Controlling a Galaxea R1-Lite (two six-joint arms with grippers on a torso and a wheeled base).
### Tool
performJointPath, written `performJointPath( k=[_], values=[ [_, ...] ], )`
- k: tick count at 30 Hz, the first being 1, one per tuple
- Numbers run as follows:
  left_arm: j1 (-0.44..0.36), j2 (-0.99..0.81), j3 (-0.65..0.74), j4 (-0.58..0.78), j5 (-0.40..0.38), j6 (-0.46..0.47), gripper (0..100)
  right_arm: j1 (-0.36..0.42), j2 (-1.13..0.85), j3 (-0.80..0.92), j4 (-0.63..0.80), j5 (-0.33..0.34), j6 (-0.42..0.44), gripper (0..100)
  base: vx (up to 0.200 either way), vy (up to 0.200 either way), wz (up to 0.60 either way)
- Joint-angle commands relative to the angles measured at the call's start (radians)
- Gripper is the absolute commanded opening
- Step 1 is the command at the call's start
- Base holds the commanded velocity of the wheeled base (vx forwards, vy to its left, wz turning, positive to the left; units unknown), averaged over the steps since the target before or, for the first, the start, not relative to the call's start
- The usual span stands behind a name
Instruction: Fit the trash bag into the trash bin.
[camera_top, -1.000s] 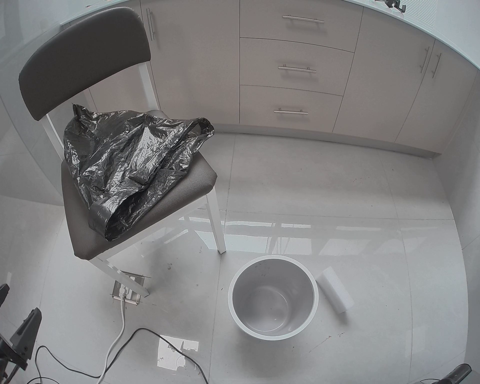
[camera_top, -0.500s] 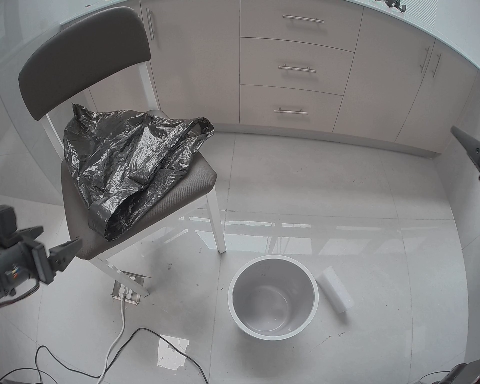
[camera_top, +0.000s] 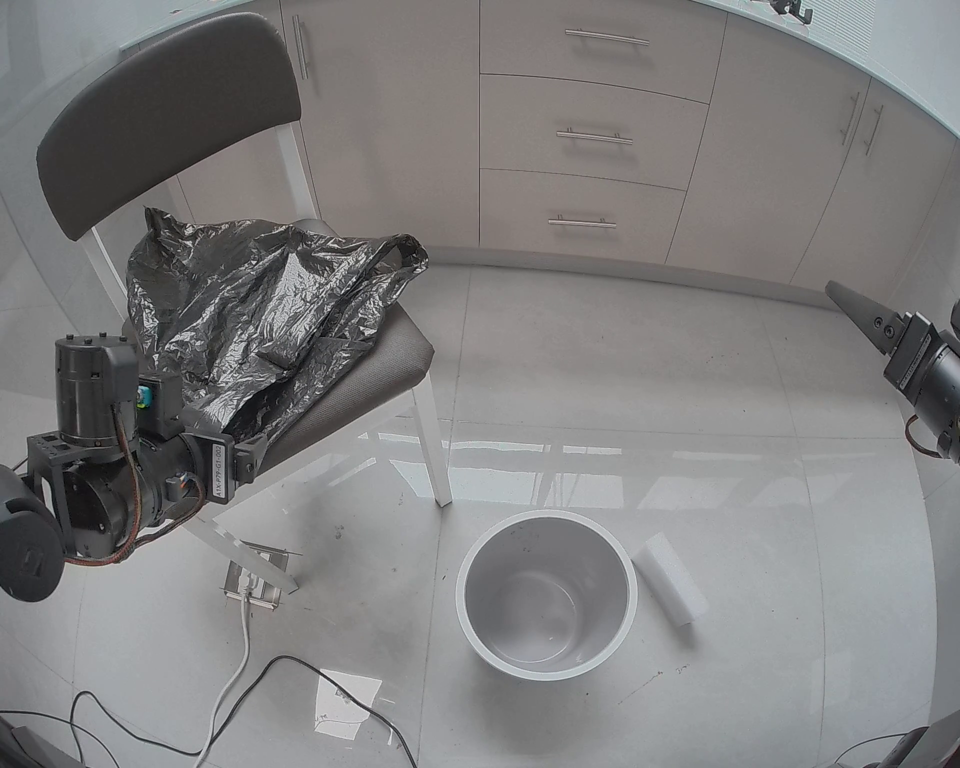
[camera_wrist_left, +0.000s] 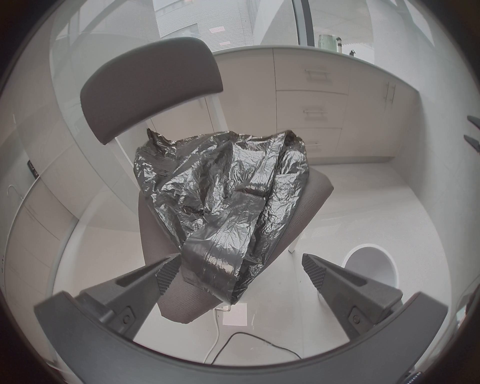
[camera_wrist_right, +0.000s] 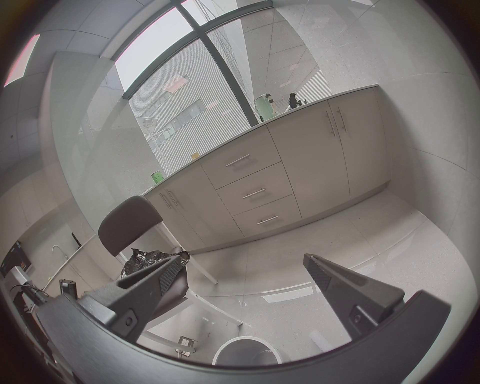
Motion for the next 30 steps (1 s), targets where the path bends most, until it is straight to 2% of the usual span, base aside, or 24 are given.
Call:
performJointPath(
  k=[1,2,3,13,30],
  values=[
    [0.006,0.052,-0.007,0.0,0.002,0.005,100,0.006,0.01,0.002,-0.001,-0.001,0.0,100,0.0,0.0,0.0],
    [0.038,0.049,0.0,-0.002,0.027,0.054,100,0.006,0.006,0.002,-0.001,0.0,0.0,100,0.0,0.0,0.0],
    [0.045,0.049,0.002,-0.002,0.035,0.064,100,0.006,0.004,0.002,-0.001,-0.001,0.0,100,0.0,0.0,0.0],
    [0.057,0.072,-0.004,-0.006,0.096,0.078,100,0.006,0.001,0.013,-0.003,0.002,0.001,100,0.0,0.0,0.0],
    [0.068,0.093,-0.009,-0.054,0.102,0.074,100,0.013,-0.002,0.022,-0.006,0.002,0.001,100,0.0,0.0,0.0]
  ],
)
